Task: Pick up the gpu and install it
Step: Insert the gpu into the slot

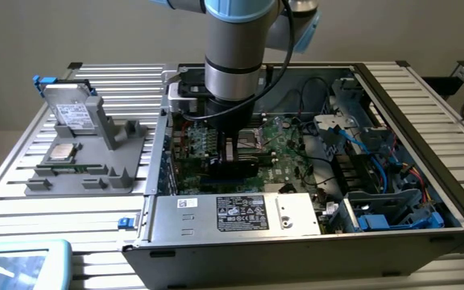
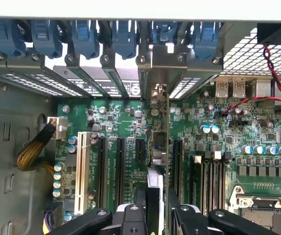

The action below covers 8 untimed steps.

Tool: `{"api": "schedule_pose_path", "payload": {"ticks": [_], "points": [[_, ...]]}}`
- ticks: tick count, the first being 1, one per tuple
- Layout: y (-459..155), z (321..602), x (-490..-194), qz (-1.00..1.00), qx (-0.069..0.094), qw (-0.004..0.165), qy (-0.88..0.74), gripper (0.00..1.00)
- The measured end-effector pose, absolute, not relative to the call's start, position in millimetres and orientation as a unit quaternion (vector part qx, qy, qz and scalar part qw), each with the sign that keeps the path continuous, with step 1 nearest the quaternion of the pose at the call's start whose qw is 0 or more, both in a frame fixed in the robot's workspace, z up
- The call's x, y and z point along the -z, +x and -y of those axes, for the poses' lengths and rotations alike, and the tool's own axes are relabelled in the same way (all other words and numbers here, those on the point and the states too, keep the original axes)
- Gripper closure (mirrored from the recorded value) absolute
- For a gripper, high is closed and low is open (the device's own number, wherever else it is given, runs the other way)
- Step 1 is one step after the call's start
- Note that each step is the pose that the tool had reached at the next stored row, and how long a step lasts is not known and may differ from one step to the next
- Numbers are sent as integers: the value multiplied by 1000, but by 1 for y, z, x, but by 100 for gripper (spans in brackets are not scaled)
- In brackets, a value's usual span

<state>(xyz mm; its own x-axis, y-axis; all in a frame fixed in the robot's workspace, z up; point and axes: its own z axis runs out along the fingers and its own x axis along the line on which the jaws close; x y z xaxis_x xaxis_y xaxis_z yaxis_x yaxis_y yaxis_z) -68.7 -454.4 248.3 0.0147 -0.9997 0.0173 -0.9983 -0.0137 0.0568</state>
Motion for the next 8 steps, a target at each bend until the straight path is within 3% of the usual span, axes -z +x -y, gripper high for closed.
{"api": "schedule_pose_path", "payload": {"ticks": [8], "points": [[-69,454,-248,702,15,26,712,73]]}}
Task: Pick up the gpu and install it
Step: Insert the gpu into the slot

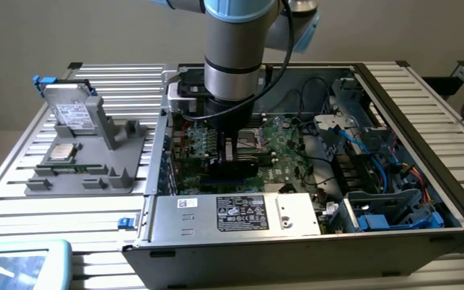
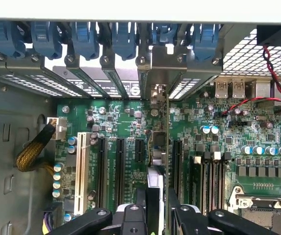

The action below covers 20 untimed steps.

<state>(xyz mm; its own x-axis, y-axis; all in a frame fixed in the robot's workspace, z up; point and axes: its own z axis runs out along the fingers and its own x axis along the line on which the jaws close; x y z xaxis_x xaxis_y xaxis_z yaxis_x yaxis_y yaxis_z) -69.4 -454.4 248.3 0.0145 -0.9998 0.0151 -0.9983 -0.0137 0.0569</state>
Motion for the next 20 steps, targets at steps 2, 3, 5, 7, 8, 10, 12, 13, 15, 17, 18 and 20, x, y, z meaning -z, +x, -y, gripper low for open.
{"api": "schedule_pose_path", "payload": {"ticks": [2,3,5,7,8,10,12,13,15,17,18,20], "points": [[-69,454,-248,702,15,26,712,73],[-69,454,-248,702,15,26,712,73],[-68,455,-248,702,15,26,712,73],[-68,455,-248,702,15,26,712,73],[-68,455,-248,702,15,26,712,73],[-68,455,-248,702,15,26,712,73],[-68,455,-248,702,15,26,712,73],[-68,455,-248,702,15,26,712,73],[-68,455,-248,702,15,26,712,73],[-68,455,-249,702,15,26,712,73],[-68,455,-249,702,15,26,712,73],[-68,455,-249,702,15,26,712,73]]}}
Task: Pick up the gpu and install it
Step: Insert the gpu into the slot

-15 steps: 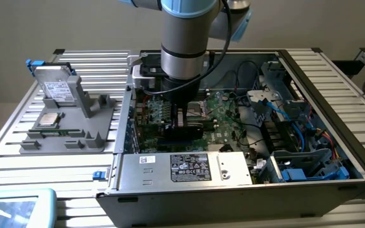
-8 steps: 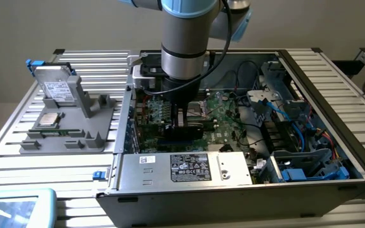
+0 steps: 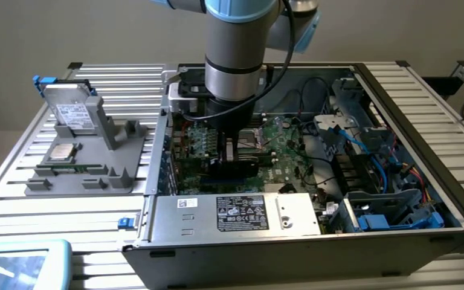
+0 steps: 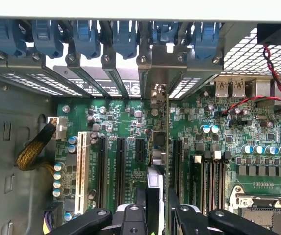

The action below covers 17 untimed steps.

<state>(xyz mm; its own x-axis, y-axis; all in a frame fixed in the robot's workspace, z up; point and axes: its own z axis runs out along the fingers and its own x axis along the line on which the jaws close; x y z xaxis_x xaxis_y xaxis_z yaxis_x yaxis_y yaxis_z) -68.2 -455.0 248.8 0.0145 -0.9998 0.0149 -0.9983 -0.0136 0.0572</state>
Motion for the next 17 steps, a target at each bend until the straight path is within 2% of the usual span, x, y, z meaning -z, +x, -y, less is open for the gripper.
{"api": "schedule_pose_path", "payload": {"ticks": [17], "points": [[-68,455,-250,702,15,25,712,73]]}}
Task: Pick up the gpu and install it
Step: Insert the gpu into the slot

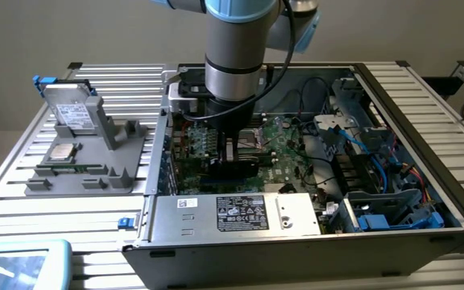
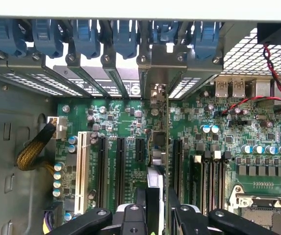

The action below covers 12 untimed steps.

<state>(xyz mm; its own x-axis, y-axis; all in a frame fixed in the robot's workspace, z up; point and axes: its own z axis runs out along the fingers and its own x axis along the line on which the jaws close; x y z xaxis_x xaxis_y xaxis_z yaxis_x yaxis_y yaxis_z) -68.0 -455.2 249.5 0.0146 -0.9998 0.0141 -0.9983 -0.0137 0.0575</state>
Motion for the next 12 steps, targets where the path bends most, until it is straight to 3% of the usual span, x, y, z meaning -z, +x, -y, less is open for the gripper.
{"api": "schedule_pose_path", "payload": {"ticks": [12], "points": [[-59,455,-270,702,15,25,711,73]]}}
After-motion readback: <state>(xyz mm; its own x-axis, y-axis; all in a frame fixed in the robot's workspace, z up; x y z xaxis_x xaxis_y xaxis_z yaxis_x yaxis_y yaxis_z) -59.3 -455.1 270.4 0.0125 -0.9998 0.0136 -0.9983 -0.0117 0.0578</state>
